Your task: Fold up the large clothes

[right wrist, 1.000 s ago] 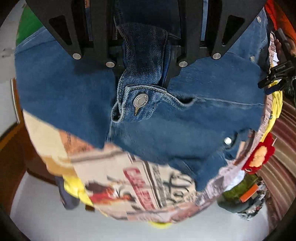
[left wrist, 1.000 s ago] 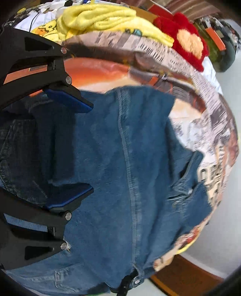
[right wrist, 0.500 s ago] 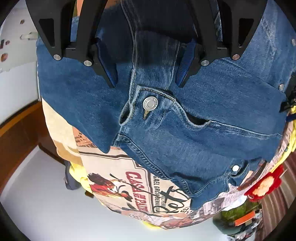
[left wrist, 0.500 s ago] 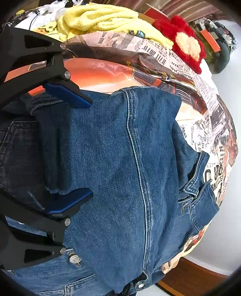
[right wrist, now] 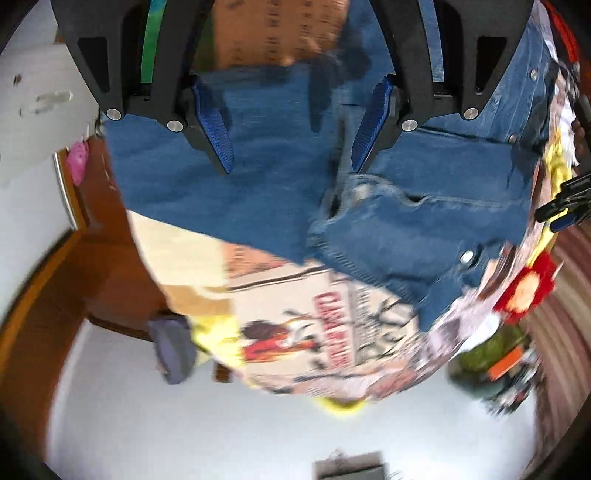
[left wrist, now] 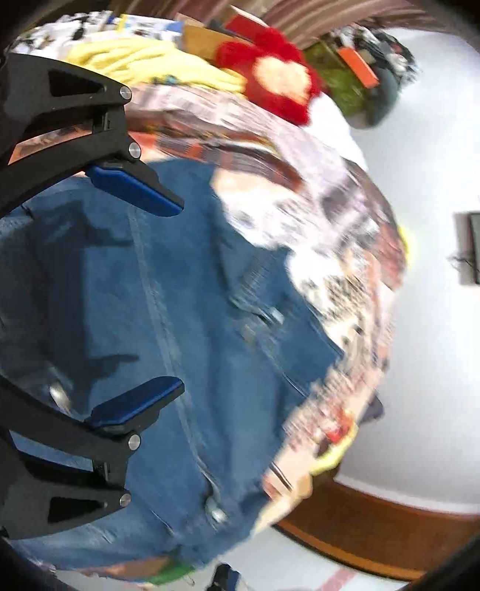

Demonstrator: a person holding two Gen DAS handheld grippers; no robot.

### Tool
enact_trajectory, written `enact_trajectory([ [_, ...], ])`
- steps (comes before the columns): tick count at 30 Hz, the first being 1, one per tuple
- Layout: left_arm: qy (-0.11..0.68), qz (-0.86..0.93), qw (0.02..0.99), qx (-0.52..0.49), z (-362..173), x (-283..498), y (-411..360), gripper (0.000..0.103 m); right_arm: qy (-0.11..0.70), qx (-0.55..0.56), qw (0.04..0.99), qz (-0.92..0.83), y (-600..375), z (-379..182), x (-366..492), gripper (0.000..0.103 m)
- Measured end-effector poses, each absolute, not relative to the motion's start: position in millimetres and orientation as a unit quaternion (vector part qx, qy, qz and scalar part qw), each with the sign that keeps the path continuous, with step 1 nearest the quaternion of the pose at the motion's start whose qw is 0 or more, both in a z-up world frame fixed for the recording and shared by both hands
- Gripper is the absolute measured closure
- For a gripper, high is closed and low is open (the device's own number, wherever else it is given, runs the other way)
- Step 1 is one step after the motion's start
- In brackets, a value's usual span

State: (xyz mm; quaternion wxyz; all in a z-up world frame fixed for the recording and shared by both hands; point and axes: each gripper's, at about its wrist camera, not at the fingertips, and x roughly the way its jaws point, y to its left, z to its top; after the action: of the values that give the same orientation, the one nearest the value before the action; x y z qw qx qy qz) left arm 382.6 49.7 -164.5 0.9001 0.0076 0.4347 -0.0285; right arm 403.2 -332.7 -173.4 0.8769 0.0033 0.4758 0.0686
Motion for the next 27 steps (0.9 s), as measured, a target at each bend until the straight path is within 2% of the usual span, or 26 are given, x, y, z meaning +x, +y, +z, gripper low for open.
enact_trajectory([
  [7, 0.407, -0.1, 0.908, 0.016, -146.5, 401.0, -13.3, 0.014, 0.519, 0.114, 0.847, -0.014, -428.1, -206.7, 389.5, 0.039],
  [18, 0.457, -0.15, 0.876, 0.023, -193.5, 418.9, -71.6, 0.014, 0.538, 0.281, 0.791, -0.074, -518.9, -269.2, 386.9, 0.039],
  [24, 0.467, -0.148, 0.871, 0.024, -203.8, 420.8, -75.4, 0.014, 0.527, 0.306, 0.788, -0.084, -524.5, -278.9, 406.2, 0.039],
  [26, 0.47, -0.148, 0.87, 0.021, -205.1, 422.0, -74.3, 0.014, 0.522, 0.302, 0.793, -0.09, -524.0, -281.5, 410.5, 0.042],
  [27, 0.47, -0.146, 0.87, 0.019, -205.2, 422.4, -73.5, 0.014, 0.518, 0.294, 0.797, -0.099, -521.5, -281.9, 413.9, 0.052],
])
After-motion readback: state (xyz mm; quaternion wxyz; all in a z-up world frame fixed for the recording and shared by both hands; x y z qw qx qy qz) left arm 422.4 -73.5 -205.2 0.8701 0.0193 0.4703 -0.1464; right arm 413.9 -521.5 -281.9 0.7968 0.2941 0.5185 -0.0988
